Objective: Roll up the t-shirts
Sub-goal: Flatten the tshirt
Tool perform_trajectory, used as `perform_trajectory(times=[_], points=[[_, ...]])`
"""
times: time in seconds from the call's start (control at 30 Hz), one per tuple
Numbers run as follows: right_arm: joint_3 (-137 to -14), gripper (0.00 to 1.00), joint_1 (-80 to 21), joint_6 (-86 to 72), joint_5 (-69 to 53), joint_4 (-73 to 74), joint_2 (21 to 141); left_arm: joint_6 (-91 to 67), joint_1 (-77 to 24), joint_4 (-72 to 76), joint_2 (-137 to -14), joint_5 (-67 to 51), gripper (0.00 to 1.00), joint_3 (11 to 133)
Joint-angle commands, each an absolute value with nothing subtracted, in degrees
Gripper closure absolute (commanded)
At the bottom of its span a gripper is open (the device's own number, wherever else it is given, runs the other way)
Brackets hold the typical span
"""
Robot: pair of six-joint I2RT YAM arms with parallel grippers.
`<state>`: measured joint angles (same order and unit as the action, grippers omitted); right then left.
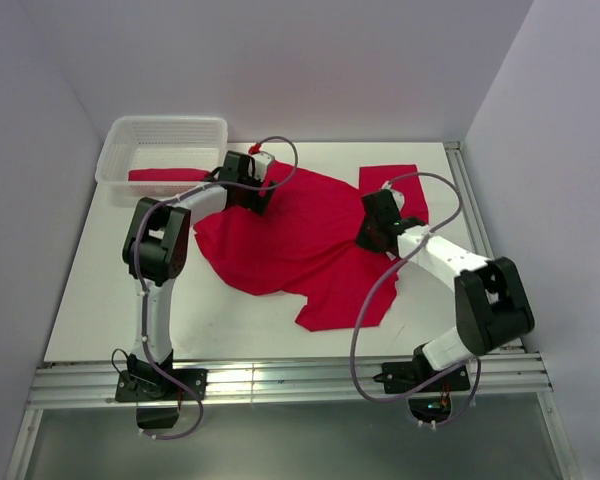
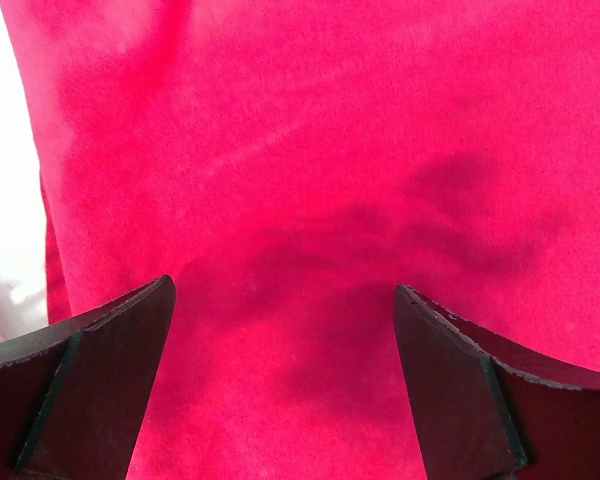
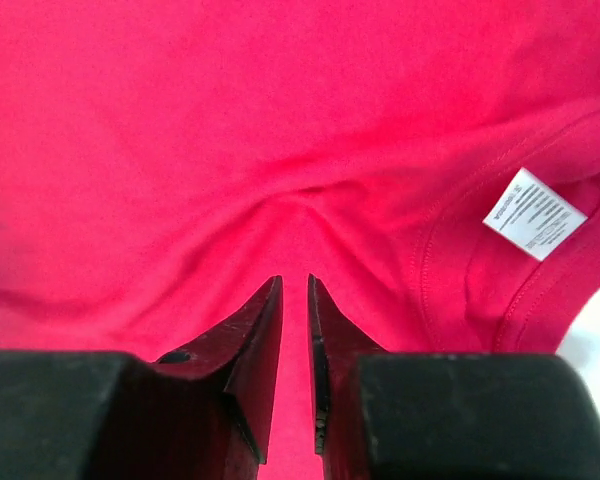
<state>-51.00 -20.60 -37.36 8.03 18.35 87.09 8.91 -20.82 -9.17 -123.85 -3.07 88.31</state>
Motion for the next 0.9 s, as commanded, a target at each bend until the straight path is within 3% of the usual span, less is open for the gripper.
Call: perform_trajectory(times=[0.0,0.1,0.33,0.87], points=[[-51.41,0.76,-18.99,-36.04,7.82,20.03,81.13,7.04,-21.01,-9.67,-124.36,-2.28,0.04,92.02],[-54.22,0.78,-15.13,-35.07,7.39,21.53,83.04,6.59,-21.01,-10.28,-124.89,-2.29,0.04,93.51],[-60.64,0.92,-4.75,-38.58,4.48,19.95,93.24,4.66,-21.01,-12.65,-127.26,-1.23,0.04,99.04],[-79.88,0.94,-0.79,-45.0,13.09,29.7,111.78,0.44,-21.01,-24.33,-141.85,-0.26,0.03,120.22]])
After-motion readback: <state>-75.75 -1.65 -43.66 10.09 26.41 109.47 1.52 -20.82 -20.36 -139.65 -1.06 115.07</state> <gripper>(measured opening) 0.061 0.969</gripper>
